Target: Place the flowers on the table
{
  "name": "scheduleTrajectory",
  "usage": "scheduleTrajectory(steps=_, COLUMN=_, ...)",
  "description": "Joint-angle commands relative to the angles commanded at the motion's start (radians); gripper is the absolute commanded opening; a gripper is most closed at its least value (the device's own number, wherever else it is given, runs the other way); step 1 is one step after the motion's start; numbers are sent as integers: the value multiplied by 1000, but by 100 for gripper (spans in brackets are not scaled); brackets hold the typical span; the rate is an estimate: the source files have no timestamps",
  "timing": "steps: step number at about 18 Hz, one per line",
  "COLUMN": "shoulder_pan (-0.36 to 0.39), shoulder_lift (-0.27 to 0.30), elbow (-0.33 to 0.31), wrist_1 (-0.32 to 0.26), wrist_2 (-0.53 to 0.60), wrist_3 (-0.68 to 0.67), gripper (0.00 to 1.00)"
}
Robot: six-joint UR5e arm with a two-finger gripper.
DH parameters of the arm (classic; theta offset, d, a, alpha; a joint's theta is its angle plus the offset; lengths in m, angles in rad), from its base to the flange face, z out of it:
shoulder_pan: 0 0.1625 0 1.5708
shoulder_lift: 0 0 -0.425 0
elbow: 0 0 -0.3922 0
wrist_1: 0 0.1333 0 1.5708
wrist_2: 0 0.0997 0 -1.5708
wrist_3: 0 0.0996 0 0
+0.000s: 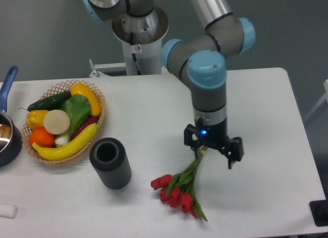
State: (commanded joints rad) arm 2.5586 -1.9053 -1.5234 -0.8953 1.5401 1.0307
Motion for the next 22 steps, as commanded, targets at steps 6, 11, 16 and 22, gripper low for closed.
scheduleTrajectory(steps=6, shoulder_pan=106, shoulder_lift=84, elbow=46, wrist_1=-256, wrist_2=-83, wrist_3=244, gripper=100)
scheduleTrajectory(steps=11, shoulder_pan=193, shoulder_lift=164, elbow=43, wrist_1=-402, wrist_2=-103, wrist_3=446, gripper=100)
scheduleTrajectory(steps=16, shoulder_pan=242, shoulder_lift=215, elbow=9, wrist_1=-444, wrist_2=-164, wrist_3=509, gripper=100)
scheduleTrajectory(steps=22, shoulder_pan=272, shoulder_lift=230, elbow=-7, wrist_1=-442, wrist_2=-195, wrist_3=511, gripper=100)
